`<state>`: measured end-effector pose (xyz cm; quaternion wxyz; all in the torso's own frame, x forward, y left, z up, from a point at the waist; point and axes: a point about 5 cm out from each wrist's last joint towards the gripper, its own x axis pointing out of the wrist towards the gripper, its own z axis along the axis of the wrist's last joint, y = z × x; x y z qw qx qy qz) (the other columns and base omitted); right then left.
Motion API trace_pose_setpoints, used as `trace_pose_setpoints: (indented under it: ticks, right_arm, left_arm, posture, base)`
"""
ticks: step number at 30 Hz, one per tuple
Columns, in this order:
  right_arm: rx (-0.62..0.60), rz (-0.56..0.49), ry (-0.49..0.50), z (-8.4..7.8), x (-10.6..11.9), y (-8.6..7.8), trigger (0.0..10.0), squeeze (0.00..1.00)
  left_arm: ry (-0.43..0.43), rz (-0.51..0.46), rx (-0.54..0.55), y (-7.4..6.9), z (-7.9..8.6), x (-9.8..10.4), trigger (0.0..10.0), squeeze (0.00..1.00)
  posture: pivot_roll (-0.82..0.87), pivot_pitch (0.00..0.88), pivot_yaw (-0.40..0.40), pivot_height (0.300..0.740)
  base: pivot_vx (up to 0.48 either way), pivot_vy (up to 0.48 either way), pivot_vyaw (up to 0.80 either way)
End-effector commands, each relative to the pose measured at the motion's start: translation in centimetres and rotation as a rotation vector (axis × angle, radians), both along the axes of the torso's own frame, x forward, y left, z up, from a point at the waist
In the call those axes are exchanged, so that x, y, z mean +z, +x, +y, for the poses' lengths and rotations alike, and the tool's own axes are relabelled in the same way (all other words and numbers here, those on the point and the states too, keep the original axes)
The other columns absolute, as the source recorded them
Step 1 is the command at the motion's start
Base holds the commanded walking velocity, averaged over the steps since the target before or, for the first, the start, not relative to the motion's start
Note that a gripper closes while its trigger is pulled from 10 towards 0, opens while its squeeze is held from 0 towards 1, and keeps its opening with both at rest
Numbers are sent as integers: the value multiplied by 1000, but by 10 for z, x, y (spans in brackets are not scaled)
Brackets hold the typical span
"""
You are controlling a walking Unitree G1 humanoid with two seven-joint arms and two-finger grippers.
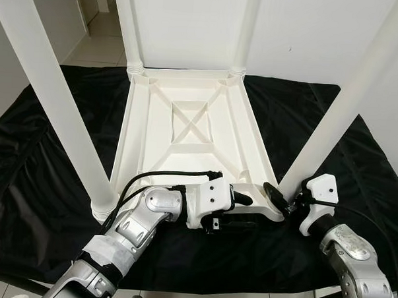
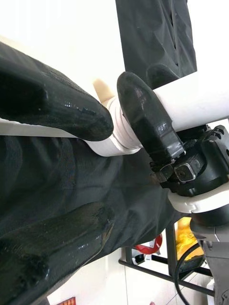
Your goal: Building children table
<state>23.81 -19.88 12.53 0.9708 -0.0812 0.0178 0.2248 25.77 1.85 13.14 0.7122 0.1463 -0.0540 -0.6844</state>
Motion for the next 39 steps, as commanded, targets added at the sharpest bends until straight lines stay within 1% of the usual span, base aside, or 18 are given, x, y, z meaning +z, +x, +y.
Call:
trace_pose_setpoints:
  ticks: [1, 4, 5, 8, 9, 11, 15, 16, 17, 18, 19, 21, 24, 33, 34, 35, 36, 39]
  right_arm:
    - [-5, 19, 10, 6, -6, -1, 10000, 0]
    - [-96, 25, 24, 8, -9, 0, 10000, 0]
    - [-96, 25, 24, 8, -9, 0, 10000, 0]
    - [-242, 31, 54, 19, -9, -1, 10000, 0]
    - [-242, 31, 54, 19, -9, -1, 10000, 0]
    - [-313, 40, 96, 23, -9, -2, 10000, 0]
    - [-340, 42, 109, 25, -9, -3, 10000, 0]
    - [-428, 52, 132, 32, -11, -5, 10000, 0]
    - [-428, 52, 132, 32, -11, -5, 10000, 0]
    - [-511, 60, 161, 39, -14, -8, 10000, 0]
    - [-511, 60, 161, 39, -14, -8, 10000, 0]
    - [-627, 70, 191, 54, -17, -11, 10000, 0]
    - [-635, 74, 195, 63, -17, -10, 10000, 0]
    - [-644, 64, 184, 61, -14, -8, 10000, 0]
    - [-643, 65, 185, 61, -14, -8, 10000, 247]
    - [-643, 65, 185, 61, -14, -8, 10000, 247]
    - [-629, 50, 191, 62, -12, -7, 10000, 1000]
    - [-628, 37, 201, 62, -10, -7, 10000, 1000]
  left_arm:
    - [18, -1, -25, 0, 0, -1, 10000, 0]
    - [19, 0, -30, -1, -1, -1, 10000, 0]
    - [19, 0, -30, -1, -1, -1, 10000, 0]
    - [20, -5, -36, -1, -2, -2, 10000, 0]
    - [20, -5, -36, -1, -2, -2, 10000, 0]
    - [26, -9, -36, -1, -3, -3, 10000, 0]
    - [29, -10, -36, -1, -3, -4, 10000, 0]
    - [31, -10, -39, -2, -3, -5, 10000, 0]
    - [31, -10, -39, -2, -3, -5, 10000, 0]
    - [31, -9, -39, -2, -4, -6, 10000, 0]
    - [31, -9, -39, -2, -4, -6, 10000, 0]
    - [26, -4, -40, -2, -5, -6, 10000, 0]
    - [24, -4, -38, -1, -6, -6, 10000, 0]
    - [22, -14, -36, 4, -7, -4, 10000, 0]
    - [20, -14, -36, 4, -7, -4, 10000, 0]
    - [20, -14, -36, 4, -7, -4, 10000, 0]
    - [19, -15, -34, 5, -7, -4, 10000, 0]
    - [18, -15, -33, 5, -7, -4, 10000, 0]
  posture:
    - [-65, 0, 6, 740]
    - [-68, 0, 6, 740]
    - [-68, 0, 6, 740]
    - [-70, 0, 5, 740]
    - [-70, 0, 5, 740]
    - [-72, 0, 2, 740]
    - [-72, 0, 2, 740]
    - [-83, 0, -2, 740]
    - [-83, 0, -2, 740]
    - [-84, 0, -2, 740]
    - [-84, 0, -2, 740]
    - [-86, 0, -1, 740]
    - [-86, 0, 3, 740]
    - [-88, 0, 9, 740]
    - [-87, 0, 9, 740]
    - [-87, 0, 9, 740]
    - [-85, 0, 10, 740]
    - [-80, 0, 10, 740]
  base:
    - [0, 0, 0]
    - [0, 0, 0]
    - [0, 0, 0]
    - [0, 0, 0]
    - [0, 0, 0]
    - [0, 0, 0]
    - [0, 0, 0]
    - [0, 0, 0]
    - [0, 0, 0]
    - [0, 0, 0]
    - [0, 0, 0]
    - [0, 0, 0]
    - [0, 0, 0]
    - [0, 0, 0]
    - [0, 0, 0]
    - [0, 0, 0]
    - [0, 0, 0]
    - [0, 0, 0]
